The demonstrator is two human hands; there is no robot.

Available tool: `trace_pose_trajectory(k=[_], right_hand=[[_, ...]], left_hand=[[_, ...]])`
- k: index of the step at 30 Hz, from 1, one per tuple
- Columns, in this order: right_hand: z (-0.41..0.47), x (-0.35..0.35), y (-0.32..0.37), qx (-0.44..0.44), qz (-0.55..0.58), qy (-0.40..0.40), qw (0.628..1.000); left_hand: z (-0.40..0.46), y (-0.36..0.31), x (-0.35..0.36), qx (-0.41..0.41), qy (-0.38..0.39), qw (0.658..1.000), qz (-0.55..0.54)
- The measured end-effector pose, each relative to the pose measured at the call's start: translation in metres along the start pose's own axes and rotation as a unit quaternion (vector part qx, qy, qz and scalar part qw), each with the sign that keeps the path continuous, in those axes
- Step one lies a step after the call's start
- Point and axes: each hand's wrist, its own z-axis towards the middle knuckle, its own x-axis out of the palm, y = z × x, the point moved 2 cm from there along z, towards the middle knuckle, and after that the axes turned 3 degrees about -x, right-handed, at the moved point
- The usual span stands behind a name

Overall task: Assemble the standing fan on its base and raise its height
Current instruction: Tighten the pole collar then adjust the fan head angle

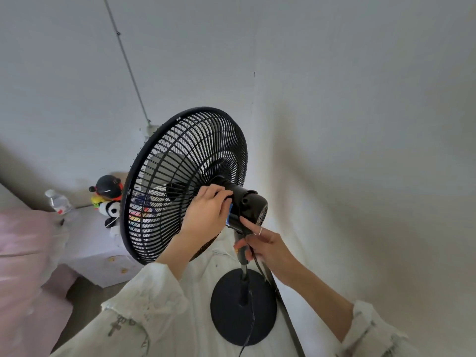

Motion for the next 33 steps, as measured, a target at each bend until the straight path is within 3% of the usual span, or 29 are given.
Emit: trace_pose_trajectory(k=[4,9,15,20,24,29,33], right_hand=[[0.007,-0.008,-0.018,0.041,0.066,-0.015,0.997],[0.024,-0.005,-0.033,0.081,-0.05,-0.036,0.995],[0.046,-0.003,-0.038,0.096,-0.124,0.025,0.987],[0.057,-0.01,-0.039,0.067,-0.133,0.09,0.985],[0.06,-0.017,-0.049,0.08,-0.165,0.15,0.972],[0.074,-0.026,-0.066,0.071,-0.24,0.125,0.96],[0.084,-0.028,-0.08,0.042,-0.364,0.113,0.924]], left_hand=[[0.013,-0.01,0.002,-0.028,-0.003,1.0,0.007],[0.025,-0.013,0.004,-0.088,0.024,0.996,-0.012],[0.033,-0.011,0.003,-0.109,0.016,0.994,0.026],[0.035,-0.007,0.003,-0.097,-0.054,0.992,0.053],[0.036,0.003,0.005,-0.057,-0.061,0.995,0.059],[0.028,0.013,0.009,-0.017,-0.076,0.995,0.062],[0.022,0.022,0.02,0.002,-0.072,0.996,0.051]])
